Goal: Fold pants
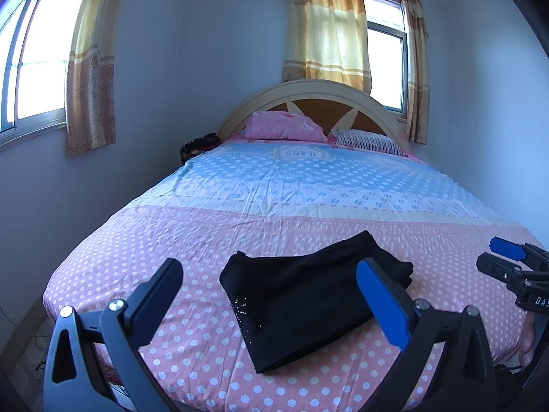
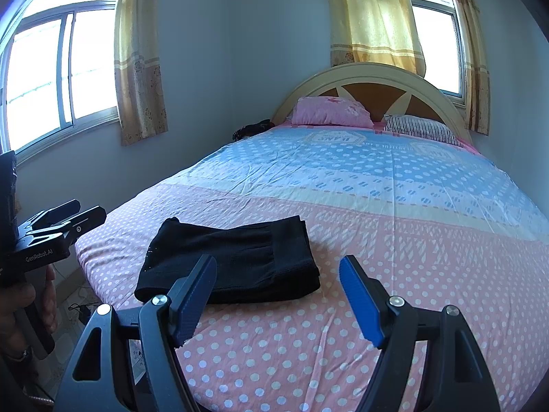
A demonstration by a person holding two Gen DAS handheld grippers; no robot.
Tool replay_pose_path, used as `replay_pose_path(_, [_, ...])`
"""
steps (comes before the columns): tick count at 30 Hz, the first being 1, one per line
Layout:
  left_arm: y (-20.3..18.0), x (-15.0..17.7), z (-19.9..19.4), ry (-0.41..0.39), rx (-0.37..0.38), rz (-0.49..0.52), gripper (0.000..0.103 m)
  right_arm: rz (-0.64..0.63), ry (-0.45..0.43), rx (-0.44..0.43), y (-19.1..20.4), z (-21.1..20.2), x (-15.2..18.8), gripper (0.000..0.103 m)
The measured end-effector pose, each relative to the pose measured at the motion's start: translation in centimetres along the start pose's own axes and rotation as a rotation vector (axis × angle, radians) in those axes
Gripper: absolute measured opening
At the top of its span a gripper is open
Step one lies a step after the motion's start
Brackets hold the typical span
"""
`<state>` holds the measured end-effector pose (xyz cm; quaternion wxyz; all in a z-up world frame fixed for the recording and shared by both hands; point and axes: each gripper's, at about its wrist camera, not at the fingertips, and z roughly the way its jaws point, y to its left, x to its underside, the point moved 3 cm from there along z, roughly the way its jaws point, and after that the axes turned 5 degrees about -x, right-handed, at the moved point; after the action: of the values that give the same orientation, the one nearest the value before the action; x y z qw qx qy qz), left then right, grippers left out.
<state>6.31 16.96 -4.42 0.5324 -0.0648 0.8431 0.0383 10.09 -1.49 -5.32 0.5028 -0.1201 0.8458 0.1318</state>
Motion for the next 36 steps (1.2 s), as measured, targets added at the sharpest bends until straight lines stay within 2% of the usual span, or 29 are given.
replay_pose_path(9, [0.1,-0.1,0.0,0.002,-0.046,0.005,0.103,0.012,-0.023,-0.003,-0.1,-0.5,0.0,0.075])
replay_pose_path(11, [0.2,-0.2,0.0,0.004,-0.035,0.000,0.103,0.012,-0.025,-0.003,-0.1,-0.5,-0.1,0.075])
replay_pose_path(17, [0.3,-0.6,-0.7,-0.035,-0.049,-0.009,0.103,0.011,-0.025,-0.001,-0.1,-0.5,-0.1,0.075])
replay_pose_path(27, [-0.7,-0.4,-0.4,-0.042,-0.097,0.058,0.103,-0.009,-0.005,-0.006,0.3,-0.2,0.4,0.075])
replay_pose_path(33, [-0.8,0.1,0.1,-0.022,-0.083,0.068,0.103,-0.018,0.009,-0.010,0.6,0.1,0.9,0.075])
replay_pose_path(36, [-0.9,0.3,0.1,-0.029,-0.100,0.082,0.103,-0.024,0.013,-0.009,0.7,0.1,1.1,0.075])
